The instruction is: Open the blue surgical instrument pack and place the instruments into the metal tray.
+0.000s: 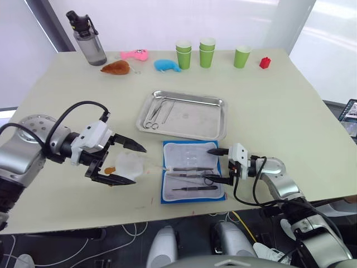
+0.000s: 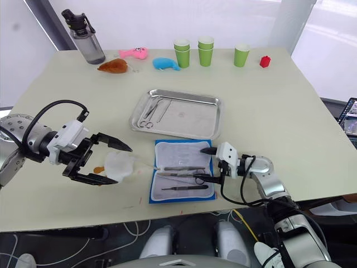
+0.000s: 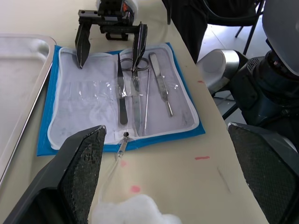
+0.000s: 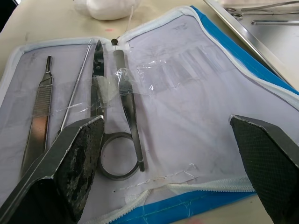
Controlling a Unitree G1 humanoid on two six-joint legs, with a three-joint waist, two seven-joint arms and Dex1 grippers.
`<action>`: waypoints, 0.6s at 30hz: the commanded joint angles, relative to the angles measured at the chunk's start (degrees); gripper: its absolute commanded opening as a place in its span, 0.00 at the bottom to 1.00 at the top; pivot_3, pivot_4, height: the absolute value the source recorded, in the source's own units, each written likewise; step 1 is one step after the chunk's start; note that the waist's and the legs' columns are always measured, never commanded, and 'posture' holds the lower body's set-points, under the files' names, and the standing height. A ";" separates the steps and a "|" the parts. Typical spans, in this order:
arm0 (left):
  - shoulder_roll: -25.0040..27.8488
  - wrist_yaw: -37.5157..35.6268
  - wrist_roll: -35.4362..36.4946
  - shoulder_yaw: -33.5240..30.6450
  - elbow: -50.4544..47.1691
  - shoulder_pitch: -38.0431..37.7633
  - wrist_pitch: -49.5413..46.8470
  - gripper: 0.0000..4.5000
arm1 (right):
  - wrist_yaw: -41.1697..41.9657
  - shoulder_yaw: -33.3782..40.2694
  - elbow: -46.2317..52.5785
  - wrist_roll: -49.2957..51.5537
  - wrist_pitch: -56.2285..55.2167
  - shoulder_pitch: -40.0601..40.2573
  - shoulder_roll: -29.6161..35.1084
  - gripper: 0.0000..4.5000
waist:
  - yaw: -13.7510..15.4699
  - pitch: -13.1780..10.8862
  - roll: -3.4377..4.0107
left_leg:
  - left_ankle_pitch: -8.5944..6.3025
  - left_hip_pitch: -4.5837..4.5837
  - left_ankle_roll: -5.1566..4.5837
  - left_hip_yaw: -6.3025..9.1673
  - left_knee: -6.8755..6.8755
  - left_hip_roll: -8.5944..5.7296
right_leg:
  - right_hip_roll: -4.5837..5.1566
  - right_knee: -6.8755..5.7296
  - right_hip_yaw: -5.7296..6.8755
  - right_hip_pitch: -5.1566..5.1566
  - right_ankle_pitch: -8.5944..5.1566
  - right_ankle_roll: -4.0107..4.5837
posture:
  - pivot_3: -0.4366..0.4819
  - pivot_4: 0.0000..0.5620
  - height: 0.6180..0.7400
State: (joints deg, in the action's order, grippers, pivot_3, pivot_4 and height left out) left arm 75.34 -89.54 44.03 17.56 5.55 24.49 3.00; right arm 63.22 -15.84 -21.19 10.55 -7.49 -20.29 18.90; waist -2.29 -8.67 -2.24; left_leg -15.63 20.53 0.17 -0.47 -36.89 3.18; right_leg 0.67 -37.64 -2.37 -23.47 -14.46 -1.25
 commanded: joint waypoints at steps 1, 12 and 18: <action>-3.37 -2.63 -1.41 -2.77 -0.30 0.00 -0.29 0.98 | -1.42 -3.21 -7.71 -5.71 3.42 3.31 1.59 1.00 | 0.02 0.00 0.00 | 0.00 -0.01 0.00 -0.15 0.00 0.01 | -0.01 -0.01 -0.03 0.00 0.00 0.00 | 0.48 0.27 0.95; -17.55 1.84 -11.72 -3.90 -0.31 0.97 -4.33 0.82 | -0.94 -3.40 -7.64 -5.77 3.69 2.96 1.82 1.00 | 0.07 0.03 -0.04 | 0.00 0.04 0.00 -0.39 -0.11 -0.01 | -0.13 -0.08 -0.19 -0.05 0.01 -0.01 | 0.48 0.27 0.95; -25.49 3.68 -20.12 -2.74 3.68 3.85 -3.03 0.45 | -0.72 -3.42 -7.92 -5.77 3.66 2.61 1.86 1.00 | 0.05 0.07 -0.08 | 0.00 0.09 0.00 -0.36 -0.18 -0.07 | -0.22 -0.10 -0.21 -0.04 0.03 0.00 | 0.48 0.27 0.95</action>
State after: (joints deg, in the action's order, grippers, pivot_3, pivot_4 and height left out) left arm 50.01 -86.00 25.57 14.82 8.83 27.54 -0.75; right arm 63.49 -16.00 -21.34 10.55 -7.44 -20.68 19.02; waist -2.24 -8.61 -2.32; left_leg -15.63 20.62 0.17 -0.85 -37.07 3.11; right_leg 0.44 -37.75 -2.61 -23.51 -14.43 -1.25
